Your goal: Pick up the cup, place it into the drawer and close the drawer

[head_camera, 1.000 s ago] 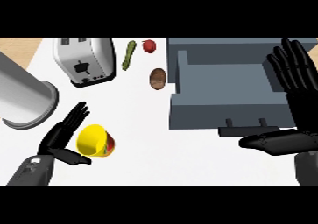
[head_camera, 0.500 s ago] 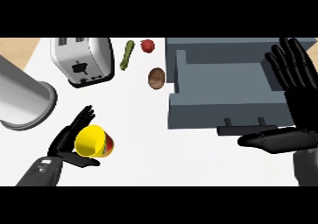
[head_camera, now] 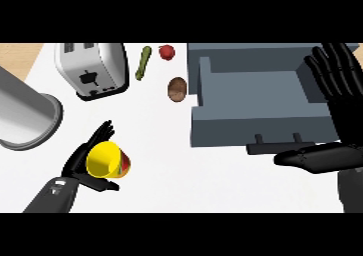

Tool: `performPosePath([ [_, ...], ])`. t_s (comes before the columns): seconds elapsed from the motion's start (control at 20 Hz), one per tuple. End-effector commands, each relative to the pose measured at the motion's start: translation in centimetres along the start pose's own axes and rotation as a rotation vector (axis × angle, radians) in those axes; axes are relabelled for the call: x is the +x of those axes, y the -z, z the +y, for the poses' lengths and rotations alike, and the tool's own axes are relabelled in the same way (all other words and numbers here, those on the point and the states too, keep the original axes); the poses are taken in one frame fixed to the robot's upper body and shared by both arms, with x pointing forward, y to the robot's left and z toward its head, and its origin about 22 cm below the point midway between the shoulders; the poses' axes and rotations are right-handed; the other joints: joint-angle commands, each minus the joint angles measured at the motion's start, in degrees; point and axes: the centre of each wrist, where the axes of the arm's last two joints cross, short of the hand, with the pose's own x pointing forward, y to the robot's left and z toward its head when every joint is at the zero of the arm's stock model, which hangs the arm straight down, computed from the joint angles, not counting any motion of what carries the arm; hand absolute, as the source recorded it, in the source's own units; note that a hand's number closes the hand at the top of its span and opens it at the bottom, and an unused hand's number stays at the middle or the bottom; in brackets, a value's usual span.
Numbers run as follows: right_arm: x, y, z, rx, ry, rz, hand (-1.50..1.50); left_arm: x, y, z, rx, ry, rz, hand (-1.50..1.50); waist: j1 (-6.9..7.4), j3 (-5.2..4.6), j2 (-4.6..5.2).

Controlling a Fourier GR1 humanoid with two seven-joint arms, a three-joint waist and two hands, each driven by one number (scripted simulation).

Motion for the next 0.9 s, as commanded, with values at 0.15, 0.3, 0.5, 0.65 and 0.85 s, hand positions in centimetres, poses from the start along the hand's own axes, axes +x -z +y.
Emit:
performPosePath([
  [0.15, 0.2, 0.4, -0.2, -0.004, -0.013, 0.007, -1.50, 0.1, 1.2, -0.7, -0.123, -0.175, -0.106, -1.50, 0.09, -0.03, 0.16],
  [0.3, 0.6, 0.6, -1.1, -0.007, -0.009, 0.005, -1.50, 0.6, 3.0, -2.2, -0.167, -0.246, -0.137, 1.50, -0.22, -0.05, 0.10],
  [0.5, -0.9, -0.8, -0.3, -0.007, -0.021, 0.009, -1.50, -0.2, 1.7, -2.8, -0.119, -0.138, -0.273, 1.50, 0.46, 0.01, -0.06],
  [0.65, -0.6, -0.5, -1.7, -0.021, -0.028, -0.003, -1.50, -0.1, 2.2, -3.3, -0.020, 0.002, -0.334, 1.50, 0.38, 0.04, -0.02],
  [0.85, -0.6, 0.5, -2.3, -0.017, -0.027, 0.020, -1.50, 0.1, 3.6, -4.9, 0.205, 0.081, -0.374, 1.50, 0.95, 0.04, 0.11],
])
